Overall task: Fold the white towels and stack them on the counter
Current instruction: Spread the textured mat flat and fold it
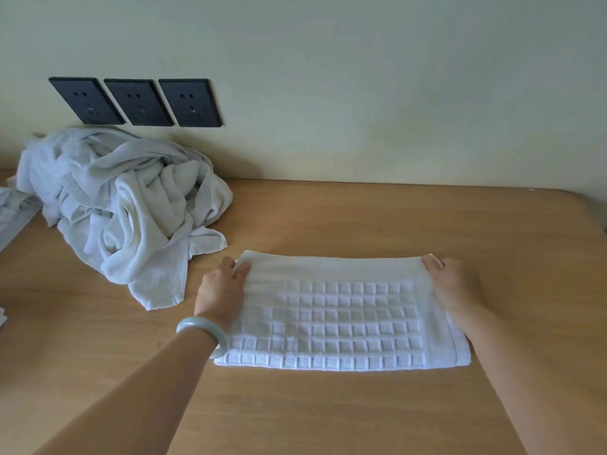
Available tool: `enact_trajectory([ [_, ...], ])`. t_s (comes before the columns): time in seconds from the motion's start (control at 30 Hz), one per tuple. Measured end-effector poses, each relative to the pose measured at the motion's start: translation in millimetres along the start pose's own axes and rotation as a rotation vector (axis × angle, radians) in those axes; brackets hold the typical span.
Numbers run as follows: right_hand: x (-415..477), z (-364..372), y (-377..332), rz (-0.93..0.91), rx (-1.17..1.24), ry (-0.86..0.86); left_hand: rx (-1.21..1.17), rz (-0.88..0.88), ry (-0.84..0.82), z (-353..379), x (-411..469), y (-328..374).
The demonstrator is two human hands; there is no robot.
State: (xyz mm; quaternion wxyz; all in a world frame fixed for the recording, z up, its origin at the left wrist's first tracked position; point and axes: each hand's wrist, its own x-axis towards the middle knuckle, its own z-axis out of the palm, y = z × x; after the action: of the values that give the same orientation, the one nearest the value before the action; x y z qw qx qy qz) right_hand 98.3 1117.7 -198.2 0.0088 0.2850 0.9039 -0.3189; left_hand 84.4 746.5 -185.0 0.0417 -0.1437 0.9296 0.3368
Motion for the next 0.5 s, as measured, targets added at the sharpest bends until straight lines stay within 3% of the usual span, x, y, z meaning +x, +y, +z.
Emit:
enact_trajectory([
  [0.13, -7, -6, -9, 0.086, -0.107, -0.003, 0.013, -0.038, 0.063, 0, -5, 2],
  [0.23, -14, -21, -6, 0.091, -0.021, -0.062, -0.039, -0.100, 0.033, -13, -9, -4],
  [0.5, -79, -14, 30, 0.090, 0.098, 0.056, 0.022, -0.089, 0.034, -5, -52, -24],
])
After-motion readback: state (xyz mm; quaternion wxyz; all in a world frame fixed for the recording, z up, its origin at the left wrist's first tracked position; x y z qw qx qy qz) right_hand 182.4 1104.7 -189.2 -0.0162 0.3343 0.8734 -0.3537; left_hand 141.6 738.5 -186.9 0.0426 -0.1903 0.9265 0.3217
